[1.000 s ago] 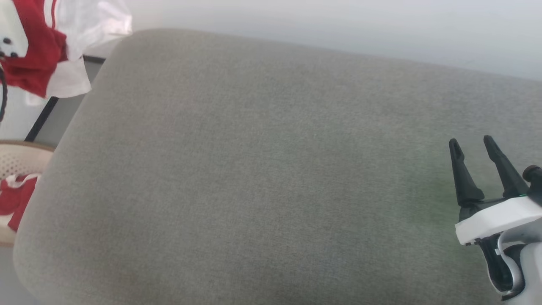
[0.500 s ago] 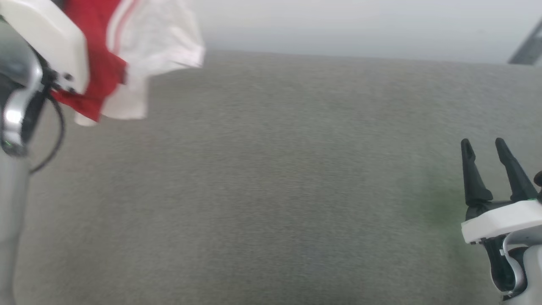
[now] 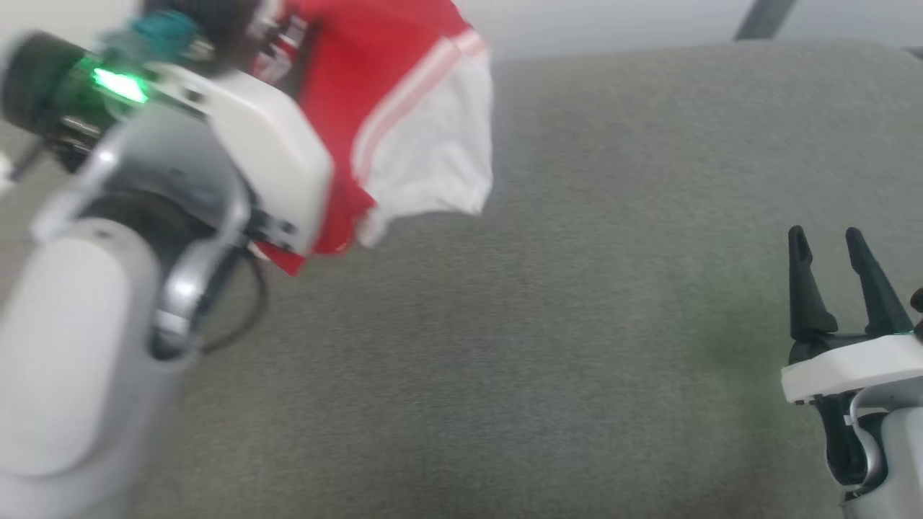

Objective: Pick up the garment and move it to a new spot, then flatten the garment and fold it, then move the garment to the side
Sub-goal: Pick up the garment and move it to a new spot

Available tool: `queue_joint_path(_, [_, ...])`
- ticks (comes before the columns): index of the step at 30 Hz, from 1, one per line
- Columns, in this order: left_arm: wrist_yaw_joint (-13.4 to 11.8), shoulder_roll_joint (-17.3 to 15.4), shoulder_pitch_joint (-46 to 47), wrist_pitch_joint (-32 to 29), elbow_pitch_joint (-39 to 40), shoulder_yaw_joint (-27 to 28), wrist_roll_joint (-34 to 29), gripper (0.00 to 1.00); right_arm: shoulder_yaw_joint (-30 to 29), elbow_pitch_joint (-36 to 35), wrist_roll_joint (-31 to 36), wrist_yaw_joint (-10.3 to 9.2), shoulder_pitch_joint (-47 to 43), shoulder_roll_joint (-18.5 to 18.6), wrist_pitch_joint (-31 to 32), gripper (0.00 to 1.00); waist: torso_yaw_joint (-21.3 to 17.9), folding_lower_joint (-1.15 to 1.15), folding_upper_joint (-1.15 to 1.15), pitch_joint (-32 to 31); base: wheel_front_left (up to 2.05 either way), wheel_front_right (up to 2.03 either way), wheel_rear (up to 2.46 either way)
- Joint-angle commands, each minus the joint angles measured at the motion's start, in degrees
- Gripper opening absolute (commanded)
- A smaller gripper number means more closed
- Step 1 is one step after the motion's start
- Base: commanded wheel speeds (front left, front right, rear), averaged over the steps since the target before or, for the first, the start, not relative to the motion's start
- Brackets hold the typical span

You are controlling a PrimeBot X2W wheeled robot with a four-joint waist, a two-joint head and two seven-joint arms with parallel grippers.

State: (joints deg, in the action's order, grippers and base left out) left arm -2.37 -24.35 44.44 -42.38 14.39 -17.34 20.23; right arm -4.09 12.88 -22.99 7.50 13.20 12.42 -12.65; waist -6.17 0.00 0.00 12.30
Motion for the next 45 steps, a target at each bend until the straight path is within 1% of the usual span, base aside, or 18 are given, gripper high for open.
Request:
queue_joint_path(1, [-0.5, 1.1, -1.3, -0.2, 0.3, -0.9, 0.3, 0.00, 0.0, 0.3, -0.4, -0.02, 0.6, -0.5, -0.7, 1.00, -1.9, 0.00, 0.00, 1.3, 0.00, 0.00, 0.00])
queue_joint_path(6, [-0.9, 4.0, -4.9, -1.2, -1.6, -4.8, 1.2, 0.00, 1.1, 1.5, -0.8, -0.02, 1.1, -0.8, -1.4, 1.00, -3.6, 0.00, 0.00, 2.2, 0.00, 0.00, 0.00])
queue_joint_path(13, [-0.2, 6.7, -10.8, 0.1, -7.0, -10.0, 2.1, 0.00, 2.5, 2.9, -1.1, -0.02, 1.4, -1.4, -2.1, 1.00, -4.3, 0.00, 0.00, 3.2, 0.00, 0.00, 0.00])
queue_joint_path(20, [1.6, 8.5, -14.6, 3.1, -15.5, -13.7, 2.8, 0.00, 4.6, 4.0, -1.6, -0.02, 2.5, -1.5, -2.4, 1.00, -4.4, 0.00, 0.00, 3.8, 0.00, 0.00, 0.00])
queue_joint_path(26, [3.1, 9.7, -14.8, 6.1, -22.9, -15.2, 2.8, 0.00, 6.0, 4.9, -1.9, -0.02, 3.3, -1.1, -2.5, 1.00, -4.1, 0.00, 0.00, 3.5, 0.00, 0.00, 0.00])
queue_joint_path(27, [3.5, 9.9, -14.7, 6.6, -24.1, -15.4, 2.9, 0.05, 6.1, 5.1, -2.0, -0.02, 3.3, -1.1, -2.5, 1.00, -4.0, 0.00, 0.00, 3.4, 0.00, 0.00, 0.00])
queue_joint_path(29, [4.2, 10.3, -14.2, 8.1, -25.8, -15.8, 2.8, 0.51, 6.4, 5.2, -2.1, -0.02, 3.3, -0.9, -2.6, 1.00, -3.7, 0.00, 0.00, 3.1, 0.00, 0.00, 0.00])
queue_joint_path(30, [4.2, 10.3, -14.2, 8.1, -25.8, -15.8, 2.8, 0.51, 6.4, 5.2, -2.1, -0.02, 3.3, -0.9, -2.6, 1.00, -3.7, 0.00, 0.00, 3.1, 0.00, 0.00, 0.00])
queue_joint_path(31, [4.4, 10.6, -13.9, 8.8, -26.7, -15.7, 3.1, 0.86, 6.5, 5.3, -2.2, -0.02, 3.3, -0.9, -2.6, 1.00, -3.4, 0.00, 0.00, 2.8, 0.00, 0.00, 0.00])
queue_joint_path(32, [4.6, 10.8, -13.8, 9.4, -27.3, -15.6, 3.4, 1.00, 6.5, 5.3, -2.1, -0.02, 3.3, -0.7, -2.6, 1.00, -3.2, 0.00, 0.00, 2.5, 0.00, 0.00, 0.00])
queue_joint_path(38, [4.7, 11.1, -13.3, 12.8, -28.5, -14.3, 4.5, 1.00, 6.5, 5.8, -1.7, -0.02, 2.0, -0.2, -2.6, 1.00, -1.1, 0.00, 0.00, -0.3, 0.00, 0.00, 0.00])
queue_joint_path(45, [3.5, 8.7, -15.8, 17.3, -25.9, -10.9, 5.9, 1.00, 6.4, 6.2, -1.2, -0.02, 0.2, 0.4, -2.5, 1.00, 1.7, 0.00, 0.00, -4.3, 0.00, 0.00, 0.00])
